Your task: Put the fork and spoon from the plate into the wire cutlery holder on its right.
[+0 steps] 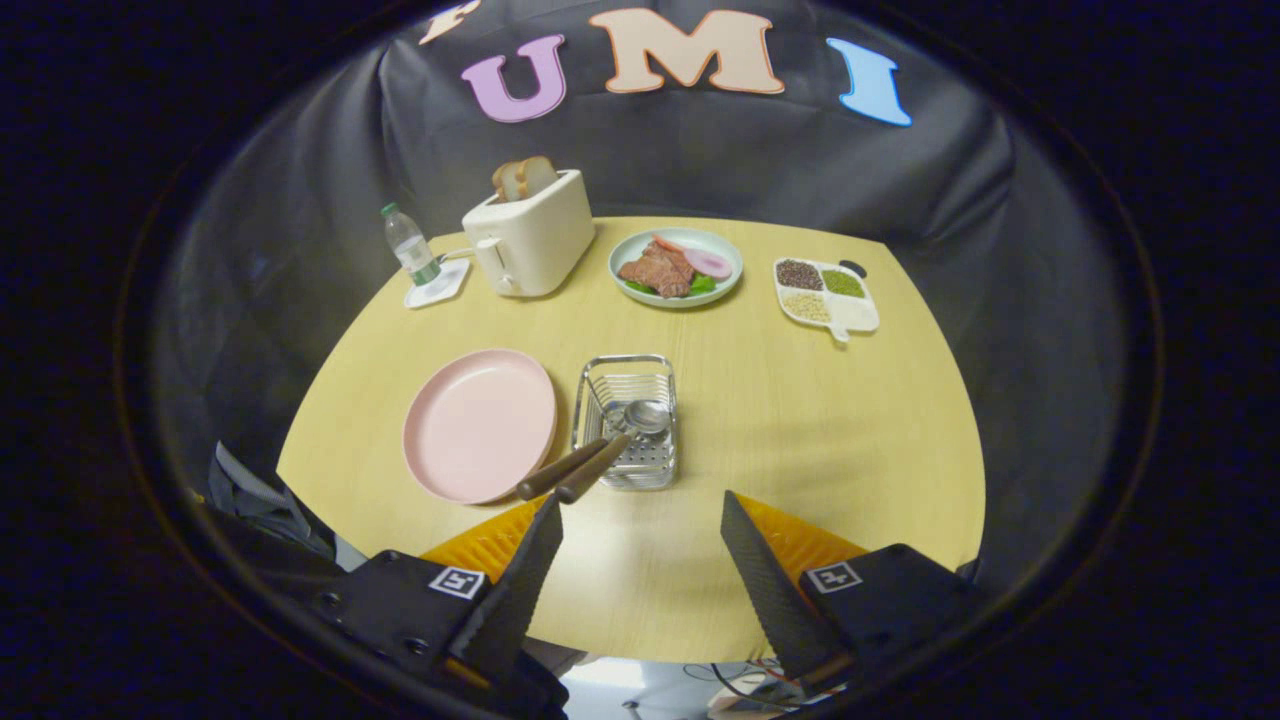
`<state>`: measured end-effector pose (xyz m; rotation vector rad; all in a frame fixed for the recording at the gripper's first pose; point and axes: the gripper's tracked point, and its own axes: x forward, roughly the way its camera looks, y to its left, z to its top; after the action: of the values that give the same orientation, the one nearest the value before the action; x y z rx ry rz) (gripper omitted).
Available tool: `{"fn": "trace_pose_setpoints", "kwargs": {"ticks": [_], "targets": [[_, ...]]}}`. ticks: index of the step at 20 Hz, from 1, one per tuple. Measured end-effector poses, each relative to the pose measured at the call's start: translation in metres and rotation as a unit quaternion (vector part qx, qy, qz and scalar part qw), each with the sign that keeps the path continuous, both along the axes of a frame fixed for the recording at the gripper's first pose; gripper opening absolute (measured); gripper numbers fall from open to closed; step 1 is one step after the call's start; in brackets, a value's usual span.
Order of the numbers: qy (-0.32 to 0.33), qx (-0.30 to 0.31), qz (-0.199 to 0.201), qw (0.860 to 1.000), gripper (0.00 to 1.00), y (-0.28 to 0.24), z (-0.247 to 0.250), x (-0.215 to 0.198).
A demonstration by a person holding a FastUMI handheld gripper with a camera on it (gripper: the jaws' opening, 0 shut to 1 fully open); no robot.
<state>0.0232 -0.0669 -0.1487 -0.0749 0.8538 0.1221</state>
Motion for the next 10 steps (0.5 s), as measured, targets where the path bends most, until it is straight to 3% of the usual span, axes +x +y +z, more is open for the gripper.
{"fn": "trace_pose_setpoints", "kwargs": {"ticks": [2,7,10], "targets": [[-0.018,0.011,-0.009,1.0,1.0,0.002,0.008,-0.002],[-0.092,0.048,-0.047,0.993,1.0,0.018,0.042,0.001],[-0.167,0.081,-0.077,0.98,0.99,0.029,0.078,0.003]]}}
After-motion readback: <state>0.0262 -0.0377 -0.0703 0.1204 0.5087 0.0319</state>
